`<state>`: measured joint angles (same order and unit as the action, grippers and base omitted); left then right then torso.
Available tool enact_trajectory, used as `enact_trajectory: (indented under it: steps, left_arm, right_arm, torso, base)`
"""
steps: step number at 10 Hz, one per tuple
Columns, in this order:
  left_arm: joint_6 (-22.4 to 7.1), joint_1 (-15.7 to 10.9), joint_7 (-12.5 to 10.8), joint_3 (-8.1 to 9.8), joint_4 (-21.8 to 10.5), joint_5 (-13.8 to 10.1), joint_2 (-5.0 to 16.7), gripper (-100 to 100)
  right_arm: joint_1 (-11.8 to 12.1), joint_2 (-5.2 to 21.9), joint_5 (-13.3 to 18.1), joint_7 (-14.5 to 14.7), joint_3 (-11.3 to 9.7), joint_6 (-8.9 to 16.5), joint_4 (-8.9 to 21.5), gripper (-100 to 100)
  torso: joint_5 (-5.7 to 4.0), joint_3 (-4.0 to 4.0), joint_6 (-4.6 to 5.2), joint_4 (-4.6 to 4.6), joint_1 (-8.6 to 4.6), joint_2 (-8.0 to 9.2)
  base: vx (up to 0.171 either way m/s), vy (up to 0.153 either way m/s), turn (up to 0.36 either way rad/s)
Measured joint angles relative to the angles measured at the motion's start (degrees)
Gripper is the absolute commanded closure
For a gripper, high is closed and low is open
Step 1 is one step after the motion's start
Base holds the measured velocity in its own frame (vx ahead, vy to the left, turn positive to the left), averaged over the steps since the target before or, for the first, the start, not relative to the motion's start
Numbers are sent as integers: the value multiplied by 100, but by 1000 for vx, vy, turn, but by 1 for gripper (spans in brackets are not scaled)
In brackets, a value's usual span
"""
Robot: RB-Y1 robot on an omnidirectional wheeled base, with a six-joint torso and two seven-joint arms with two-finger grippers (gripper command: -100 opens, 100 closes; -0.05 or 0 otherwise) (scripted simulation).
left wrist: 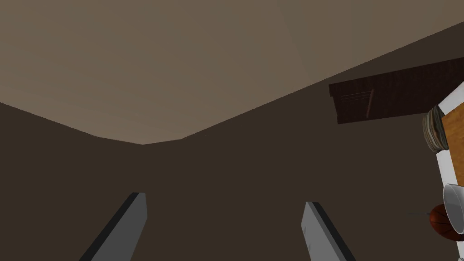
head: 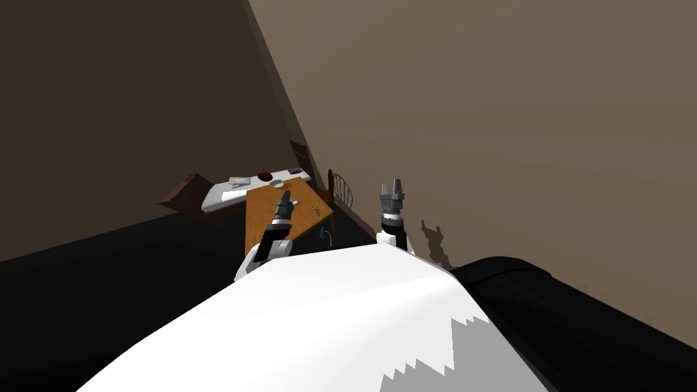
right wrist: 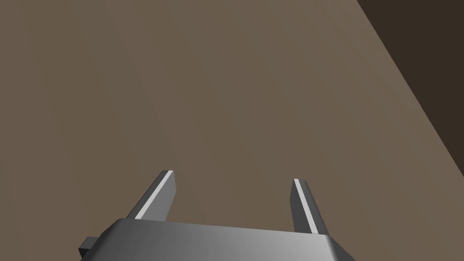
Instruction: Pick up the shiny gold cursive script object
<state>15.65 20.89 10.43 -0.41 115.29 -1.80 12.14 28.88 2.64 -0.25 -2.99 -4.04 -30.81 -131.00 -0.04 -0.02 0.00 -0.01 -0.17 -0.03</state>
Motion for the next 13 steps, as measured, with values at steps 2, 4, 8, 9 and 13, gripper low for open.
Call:
enact_trajectory:
  steps: [2, 4, 8, 9, 13]
  left_arm:
    - [-319, -176, 70, 78, -241, -156, 174, -100]
    - [-517, -335, 197, 58, -527, -209, 189, -100]
    - [-916, -558, 395, 46, -1065, -360, 339, -100]
    - [-1068, -665, 440, 46, -1232, -402, 390, -100]
    - [-1510, -926, 630, -14, -1851, -515, 537, -100]
  right_arm:
    - [0, 0, 0, 0, 0, 0, 0, 0]
    - [0, 0, 0, 0, 0, 0, 0, 0]
    - [0, 0, 0, 0, 0, 0, 0, 0]
    - [0, 0, 0, 0, 0, 0, 0, 0]
    - [0, 0, 0, 0, 0, 0, 0, 0]
  torso:
    - [1, -1, 0, 0, 2, -2]
    - [1, -1, 1, 0, 3, -2]
    - [1, -2, 0, -1, 3, -2]
    - [1, -2, 1, -1, 3, -4]
    - [1, -3, -1, -1, 9, -6]
  base:
    - [8, -38, -13]
    - [7, -35, -14]
    - [12, -41, -24]
    - [21, -36, -48]
    - [22, -26, -24]
